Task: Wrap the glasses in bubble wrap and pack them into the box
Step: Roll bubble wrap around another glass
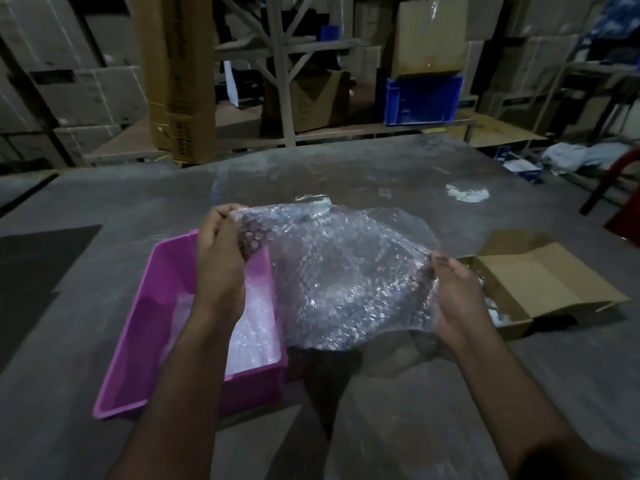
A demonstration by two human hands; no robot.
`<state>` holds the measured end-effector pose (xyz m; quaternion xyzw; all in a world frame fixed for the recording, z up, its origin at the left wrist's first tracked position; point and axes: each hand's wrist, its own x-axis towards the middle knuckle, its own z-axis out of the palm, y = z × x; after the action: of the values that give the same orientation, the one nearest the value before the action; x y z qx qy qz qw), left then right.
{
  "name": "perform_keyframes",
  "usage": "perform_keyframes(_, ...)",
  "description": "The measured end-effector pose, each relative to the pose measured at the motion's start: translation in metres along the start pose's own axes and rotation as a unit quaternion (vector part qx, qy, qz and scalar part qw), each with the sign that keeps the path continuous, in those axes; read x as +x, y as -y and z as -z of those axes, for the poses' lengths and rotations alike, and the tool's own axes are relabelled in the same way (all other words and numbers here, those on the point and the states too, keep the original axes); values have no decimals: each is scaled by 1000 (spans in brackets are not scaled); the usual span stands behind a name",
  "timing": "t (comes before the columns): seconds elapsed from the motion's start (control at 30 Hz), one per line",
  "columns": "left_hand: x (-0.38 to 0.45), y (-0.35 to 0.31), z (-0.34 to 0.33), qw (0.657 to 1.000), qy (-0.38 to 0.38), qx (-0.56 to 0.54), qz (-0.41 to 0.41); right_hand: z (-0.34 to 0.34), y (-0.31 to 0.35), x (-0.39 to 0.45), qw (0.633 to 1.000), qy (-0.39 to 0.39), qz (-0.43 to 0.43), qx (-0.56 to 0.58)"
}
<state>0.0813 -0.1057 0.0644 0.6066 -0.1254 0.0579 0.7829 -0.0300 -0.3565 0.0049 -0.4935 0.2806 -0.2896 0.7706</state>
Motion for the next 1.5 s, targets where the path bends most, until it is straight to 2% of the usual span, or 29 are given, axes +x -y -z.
perform_keyframes(0.1,4,1,-21,995,-1,-93,29,32,-3,7,997,-70,5,-19)
perform_keyframes(0.2,11,3,-37,997,2,-72,16,61,-2,10,992,-123,11,-11)
perform_keyframes(0.3,15,3,-54,998,38,-43,12,84,5,8,988,-153,37,-10)
perform_keyframes(0.37,16,5,-66,998,59,6,-33,94,10,4,990,-134,37,0)
perform_keyframes(0.5,13,9,-74,991,58,32,-113,100,17,-6,994,-97,37,13)
perform_keyframes(0.6,13,10,-57,974,48,144,-166,94,22,-12,998,-41,40,30)
perform_keyframes(0.7,13,12,-24,957,5,236,-168,78,22,-10,998,22,52,31)
perform_keyframes(0.8,11,14,16,917,-44,378,-118,56,20,-9,995,78,52,26)
perform_keyframes(0.9,7,18,61,848,-67,525,-37,31,12,-6,993,113,24,15)
perform_keyframes(1.0,0,22,96,771,-9,630,88,5,3,-7,987,161,-5,8)
perform_keyframes(1.07,-5,28,111,719,45,679,142,-11,-3,-7,982,188,-21,3)
perform_keyframes(1.1,-8,30,115,706,65,687,162,-18,-6,-7,980,198,-28,0)
perform_keyframes(1.23,-13,31,125,691,103,673,244,-38,-12,-7,974,226,-26,-4)
perform_keyframes(1.27,-13,28,125,694,103,673,234,-41,-11,-7,971,236,-12,-16)
perform_keyframes(1.3,-12,24,121,712,93,666,204,-43,-10,-8,969,245,6,-38)
perform_keyframes(1.4,-13,5,97,828,44,554,73,-45,-5,-10,956,268,45,-106)
perform_keyframes(1.43,-14,-1,82,864,54,499,44,-45,-3,-10,953,276,50,-118)
perform_keyframes(1.5,-18,-9,47,919,123,374,16,-45,3,-11,944,298,48,-133)
